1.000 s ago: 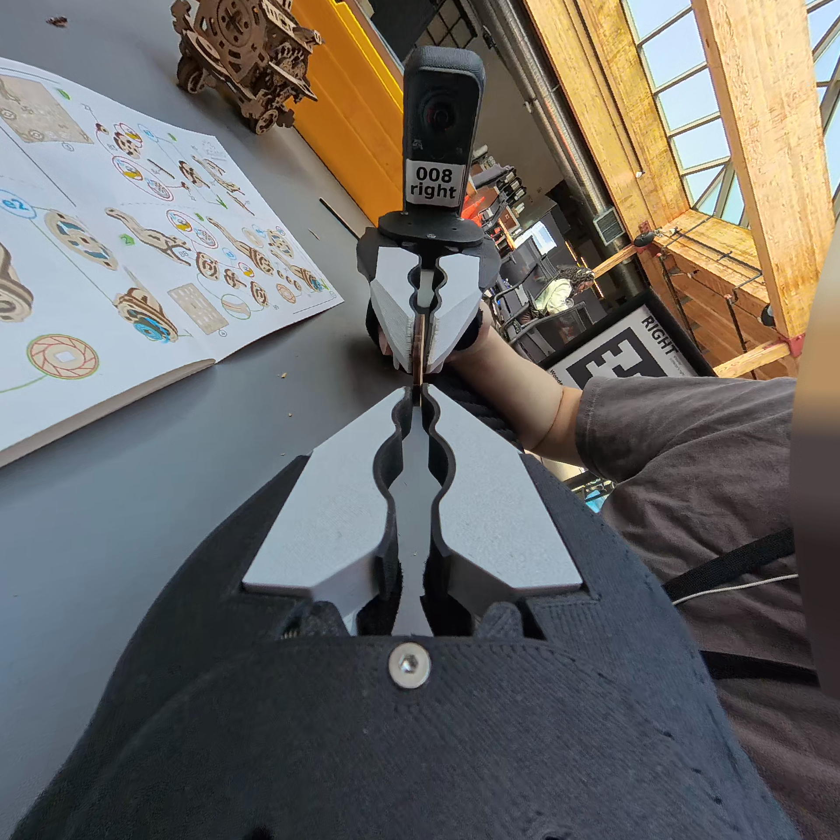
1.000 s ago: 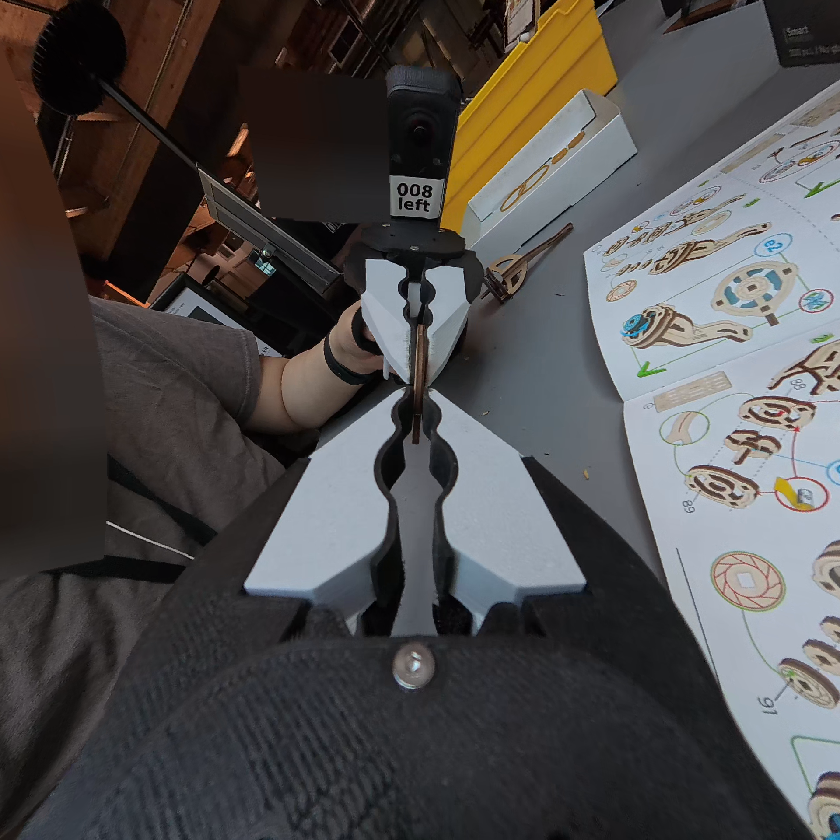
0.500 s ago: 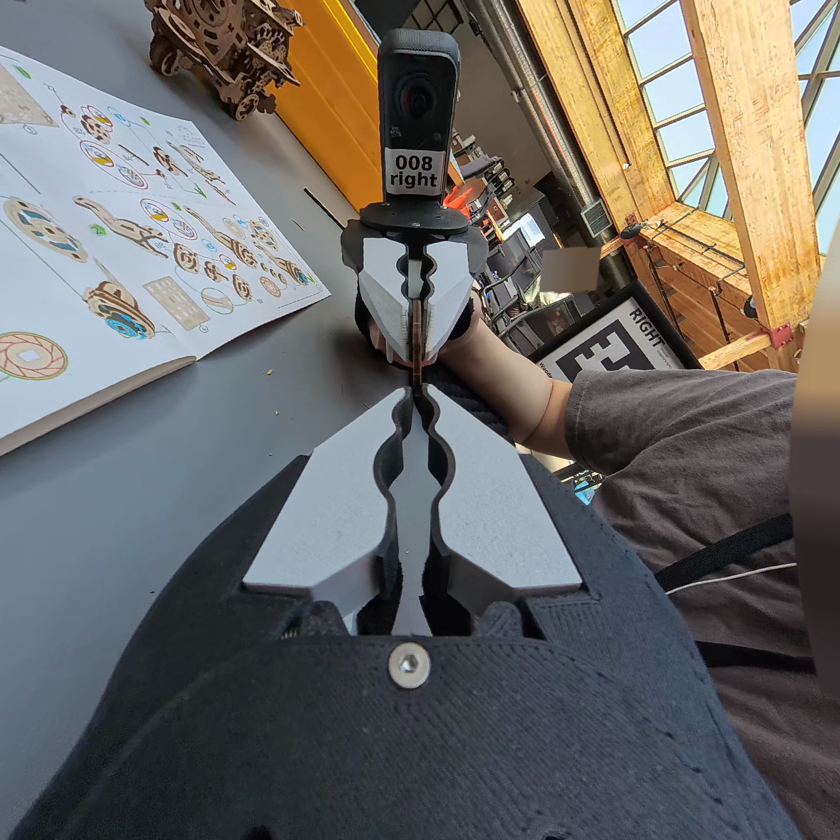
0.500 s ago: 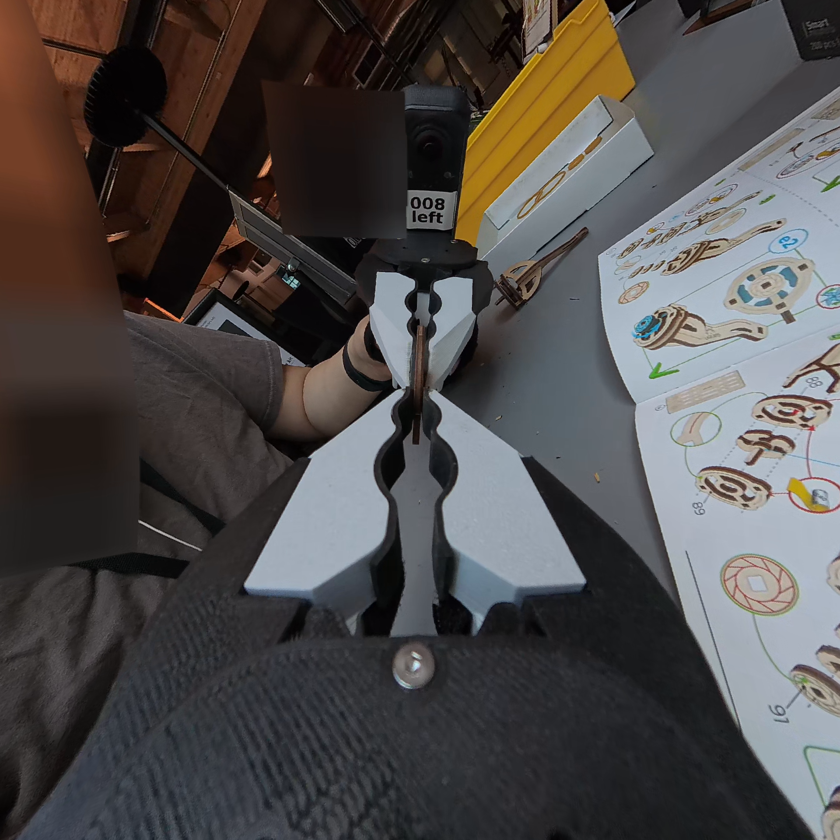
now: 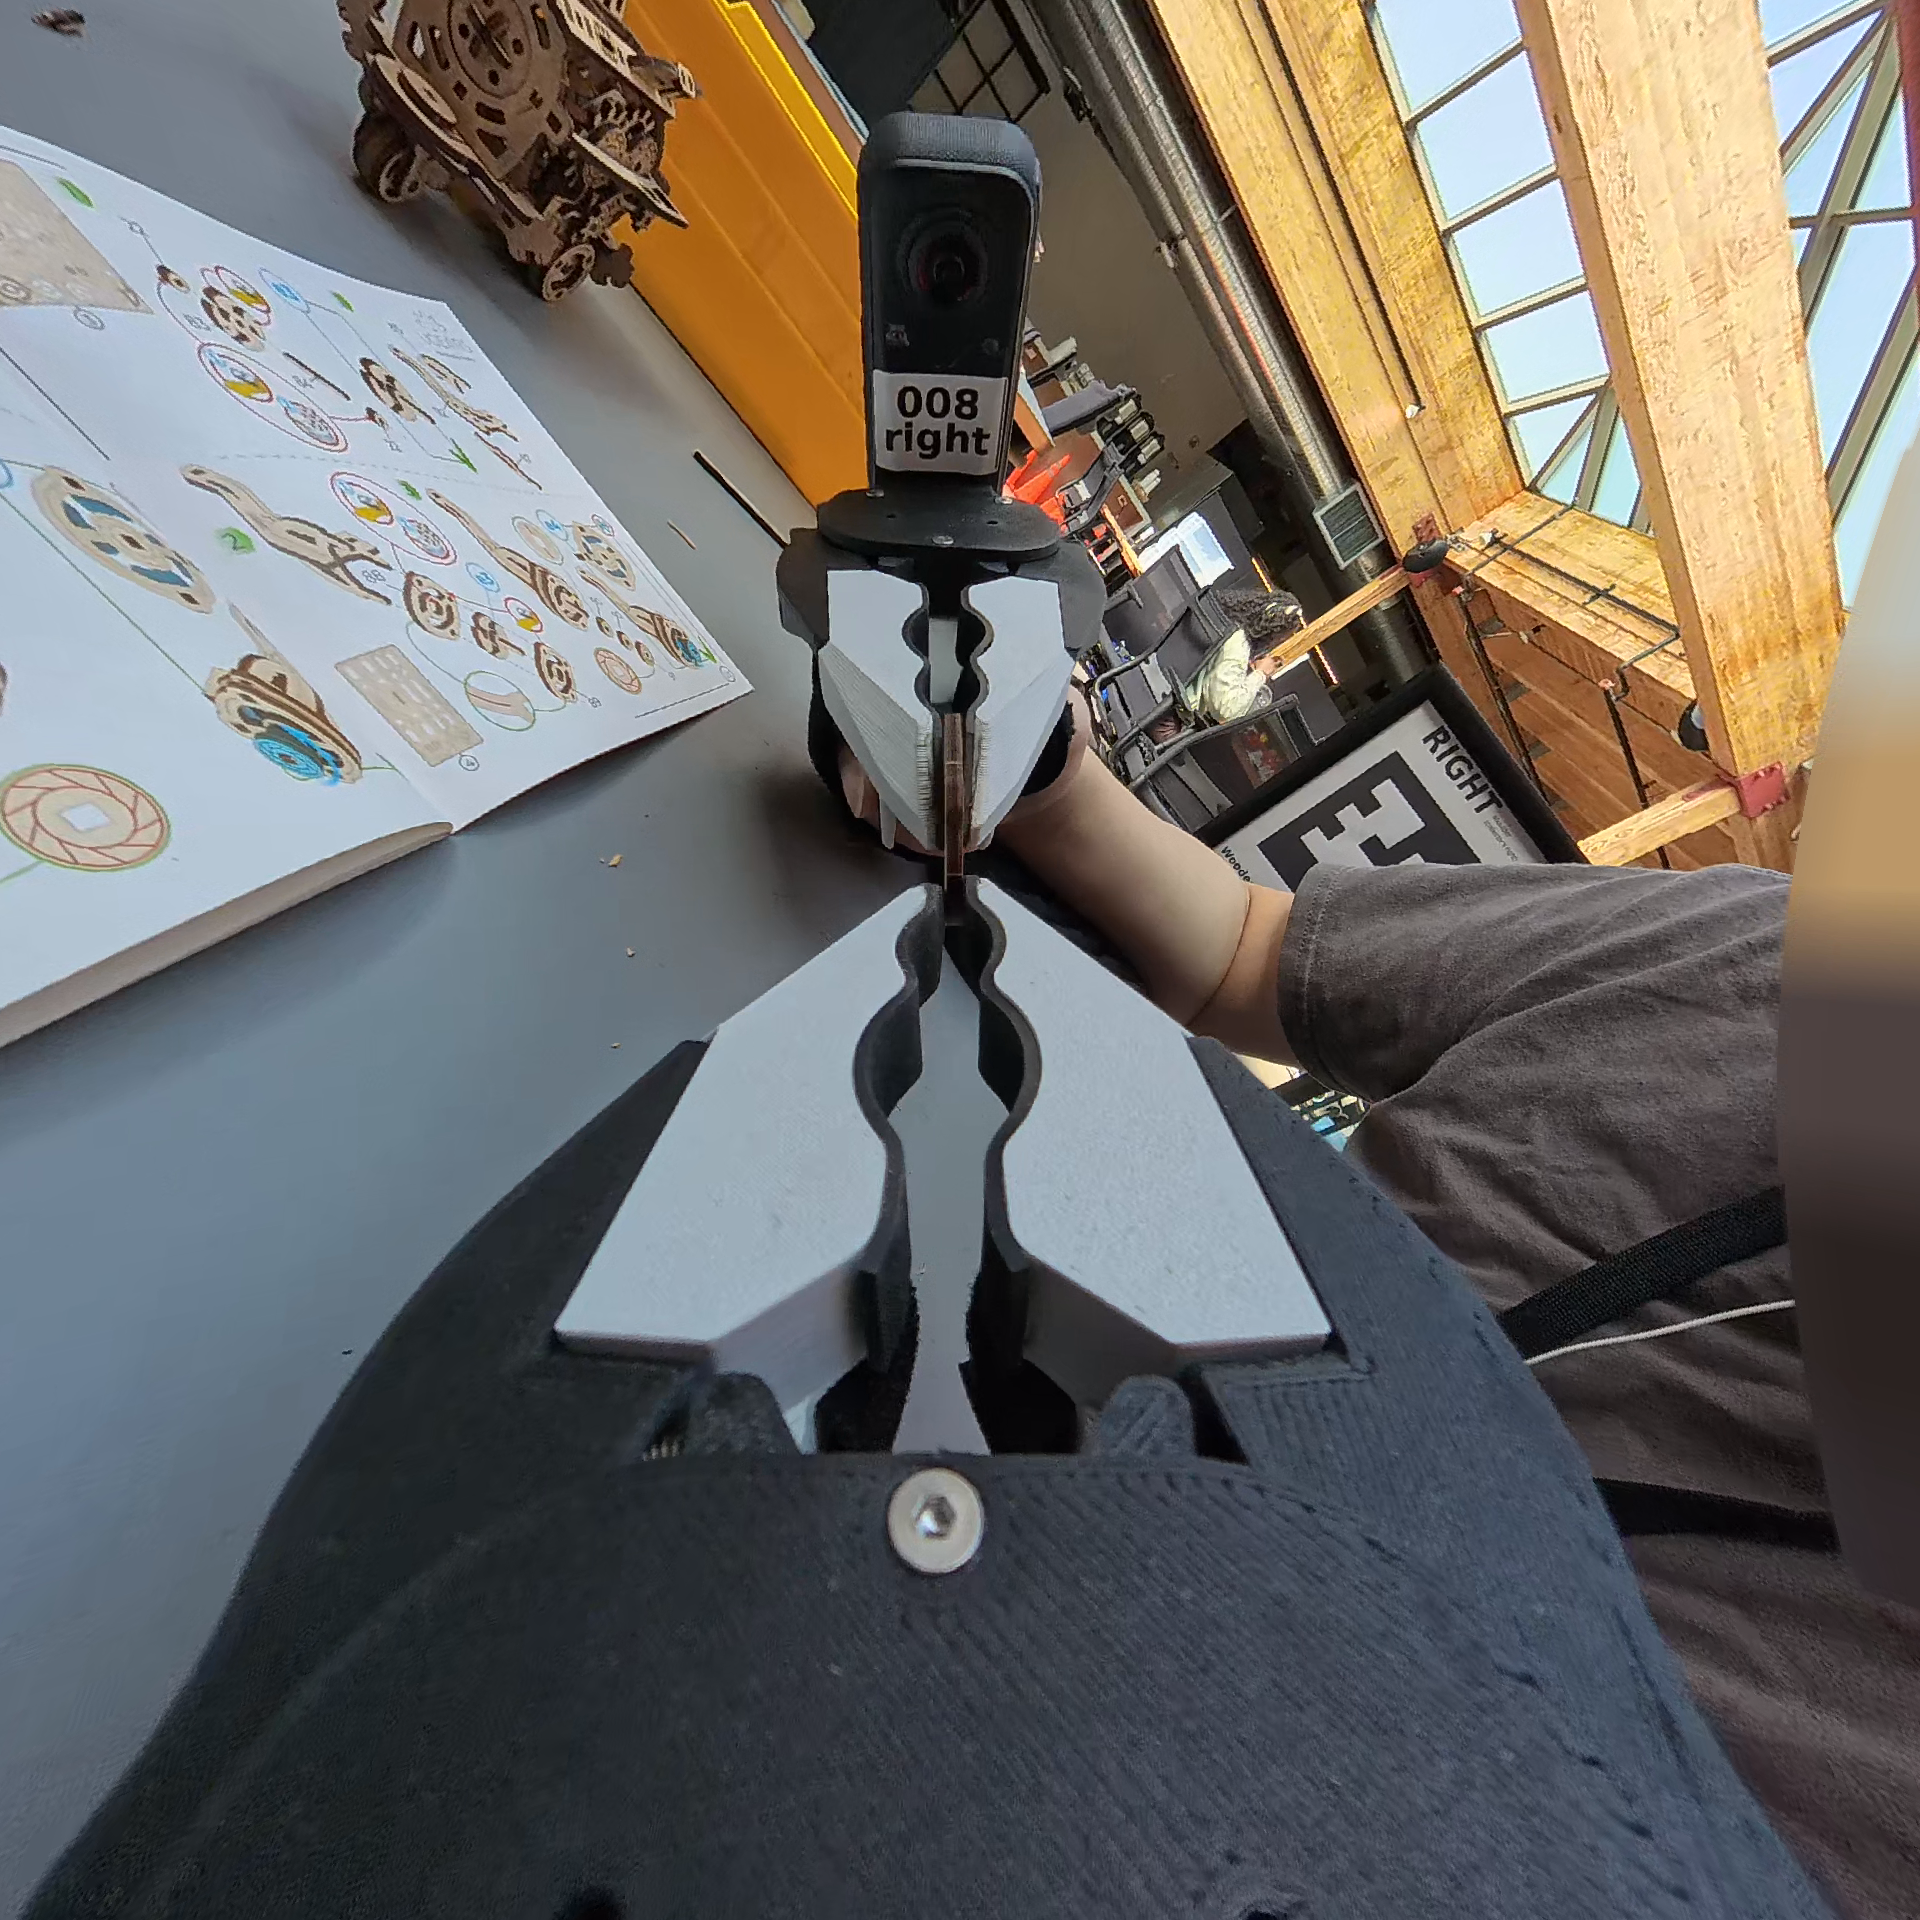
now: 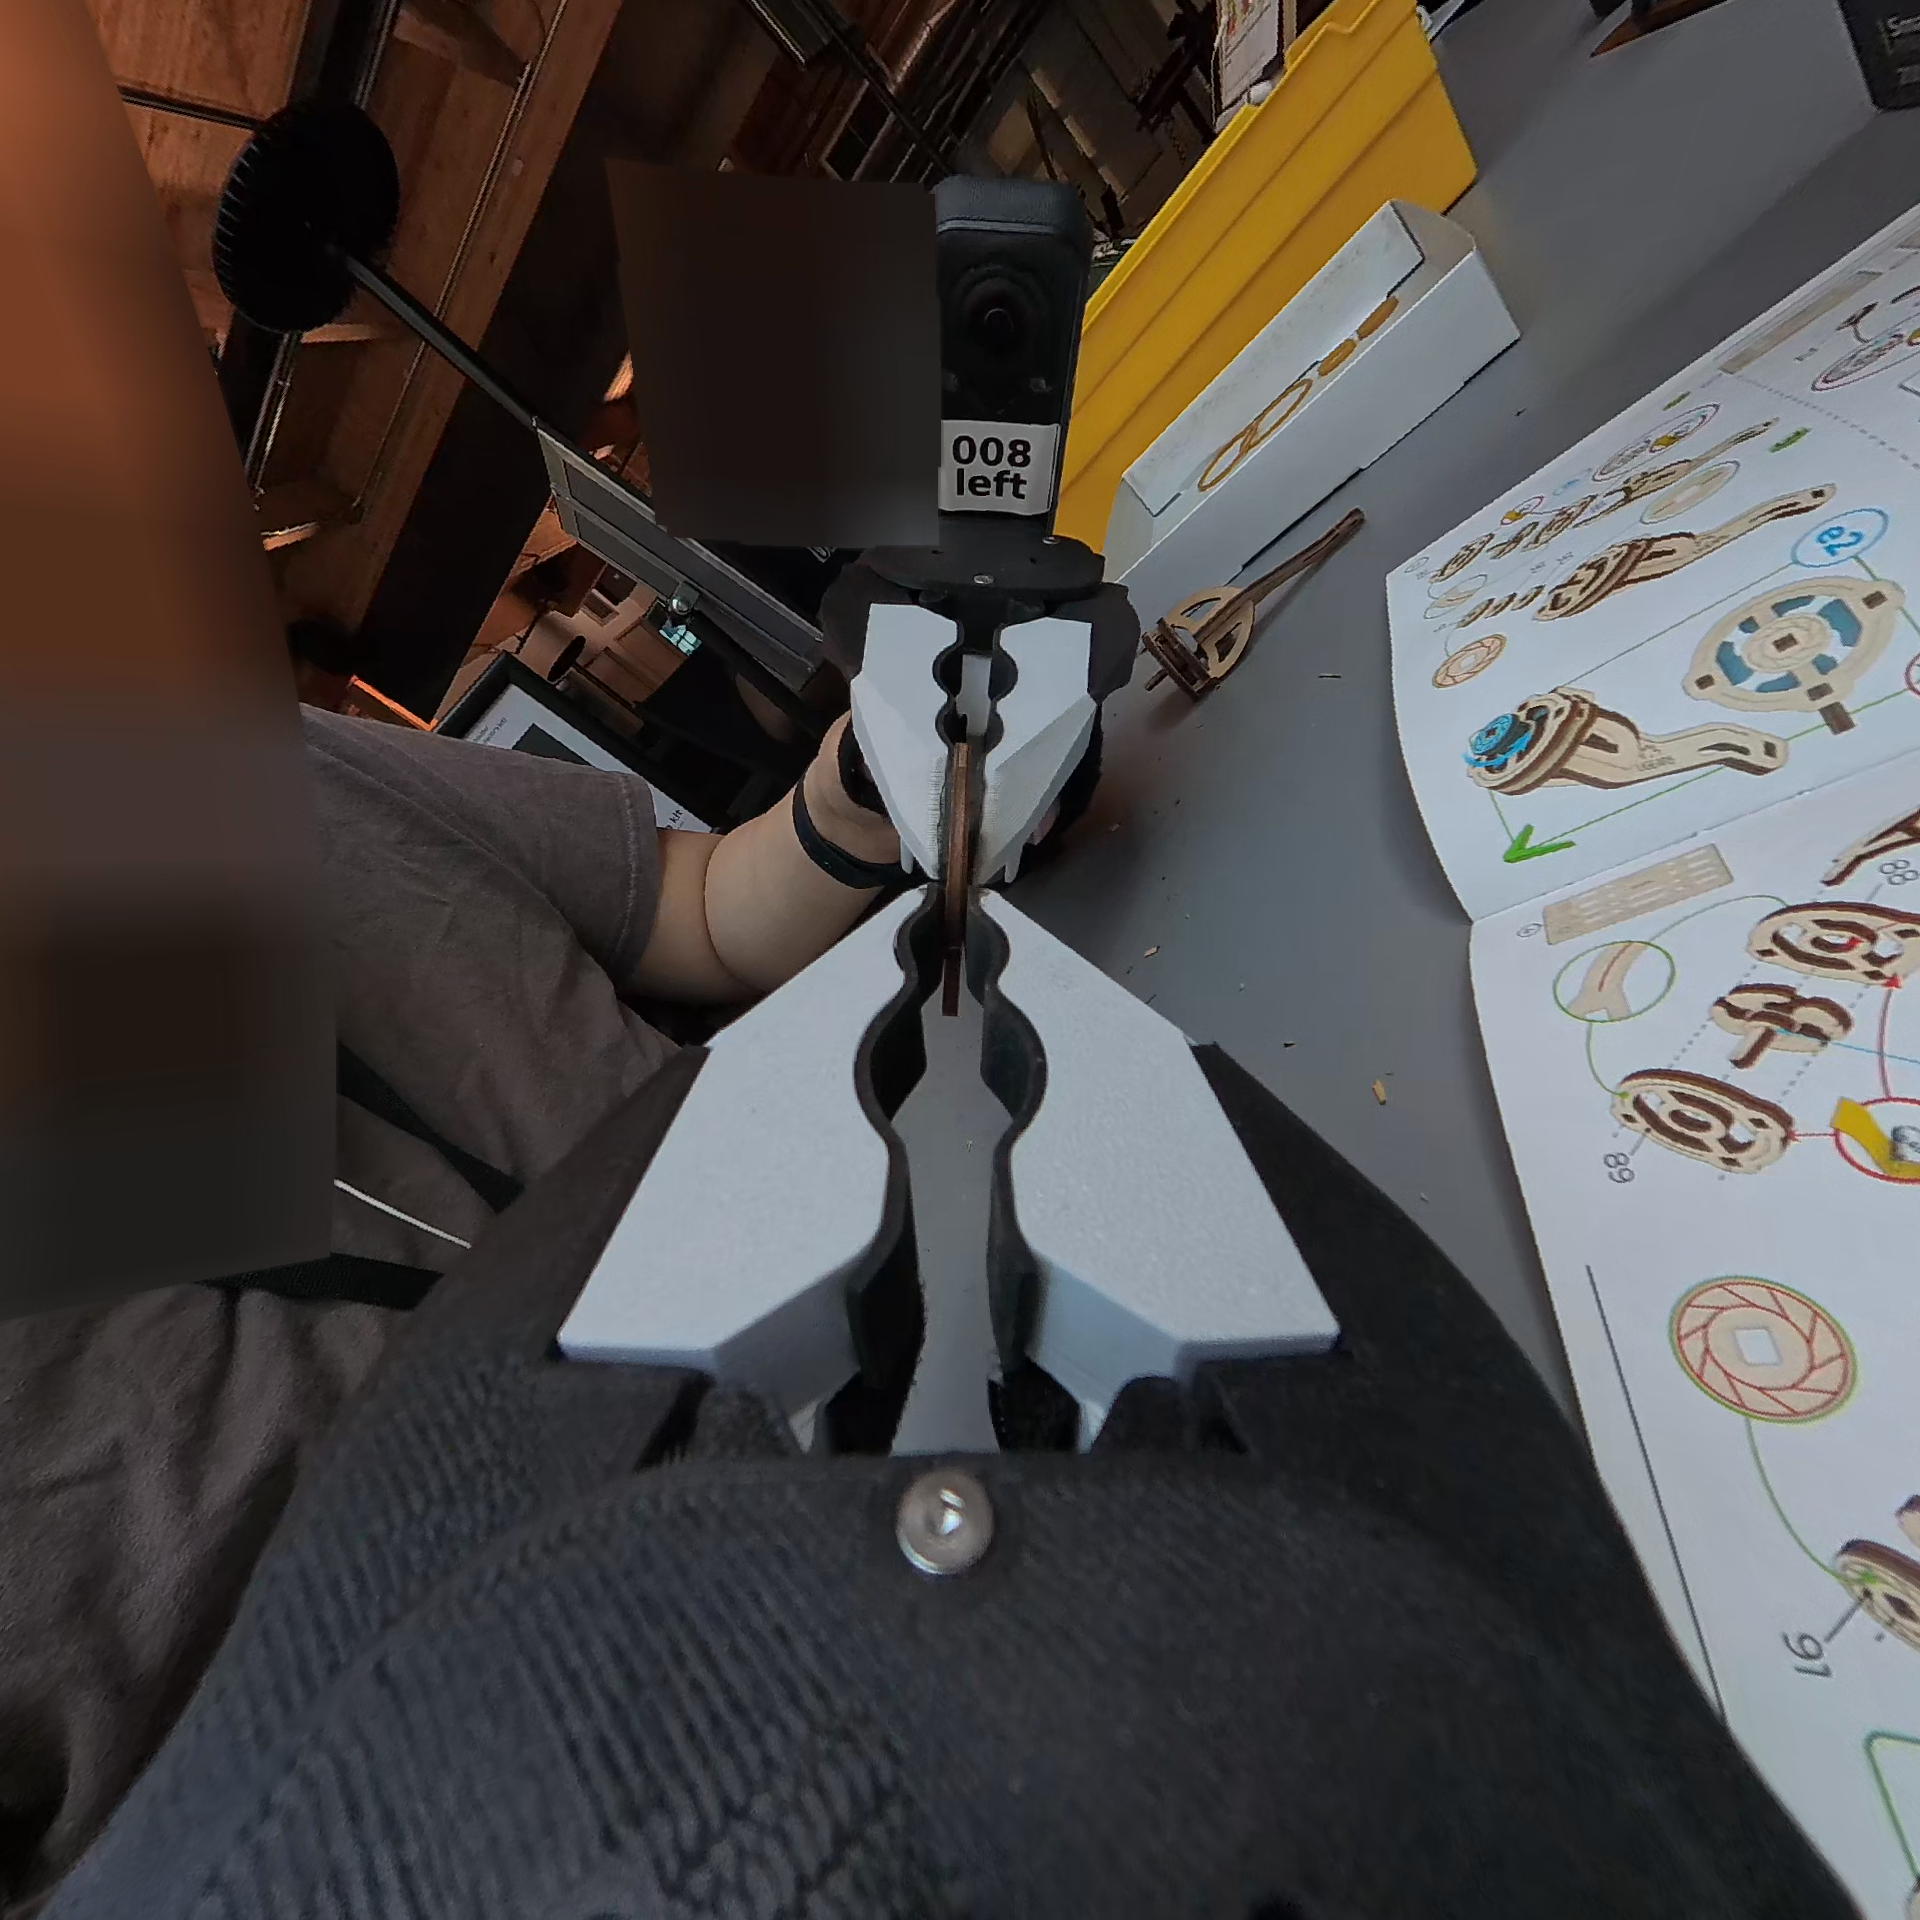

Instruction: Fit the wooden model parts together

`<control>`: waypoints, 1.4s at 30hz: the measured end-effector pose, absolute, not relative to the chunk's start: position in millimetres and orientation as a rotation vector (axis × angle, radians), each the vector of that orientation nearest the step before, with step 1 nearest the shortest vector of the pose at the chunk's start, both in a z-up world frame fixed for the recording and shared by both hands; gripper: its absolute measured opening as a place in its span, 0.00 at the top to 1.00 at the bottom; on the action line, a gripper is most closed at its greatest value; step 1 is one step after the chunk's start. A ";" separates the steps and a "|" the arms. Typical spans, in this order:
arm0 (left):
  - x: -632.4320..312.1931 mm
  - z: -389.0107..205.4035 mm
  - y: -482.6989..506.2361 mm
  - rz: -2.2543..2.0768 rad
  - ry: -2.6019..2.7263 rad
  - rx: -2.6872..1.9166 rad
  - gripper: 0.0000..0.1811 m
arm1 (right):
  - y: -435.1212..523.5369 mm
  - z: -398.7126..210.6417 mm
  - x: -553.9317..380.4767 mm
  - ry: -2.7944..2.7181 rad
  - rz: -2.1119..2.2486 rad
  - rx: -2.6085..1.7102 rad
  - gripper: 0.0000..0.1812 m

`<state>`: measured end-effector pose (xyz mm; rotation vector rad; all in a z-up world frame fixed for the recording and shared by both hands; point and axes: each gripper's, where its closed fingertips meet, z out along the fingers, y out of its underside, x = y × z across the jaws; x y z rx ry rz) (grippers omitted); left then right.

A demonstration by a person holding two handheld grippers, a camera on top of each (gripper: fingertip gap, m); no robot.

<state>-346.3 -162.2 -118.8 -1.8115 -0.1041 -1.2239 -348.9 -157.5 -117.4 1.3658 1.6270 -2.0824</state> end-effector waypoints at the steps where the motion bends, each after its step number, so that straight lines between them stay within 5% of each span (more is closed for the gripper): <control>1: -346.2 -119.7 -162.2 -1.216 -0.102 -1.819 1.00 | -157.4 -118.2 -349.0 1.630 -2.078 1.370 0.99; 19: -346.3 -122.6 -163.7 -1.193 -0.094 -1.856 1.00 | -158.6 -121.0 -349.7 1.663 -2.072 1.373 0.99; 26: -343.4 -129.3 -164.4 -1.204 -0.102 -1.895 0.99 | -154.8 -123.3 -355.1 1.681 -2.083 1.432 0.91; 42: -340.3 -134.4 -164.5 -1.219 -0.095 -1.912 0.99 | -166.8 -131.6 -349.8 1.722 -1.988 1.401 0.99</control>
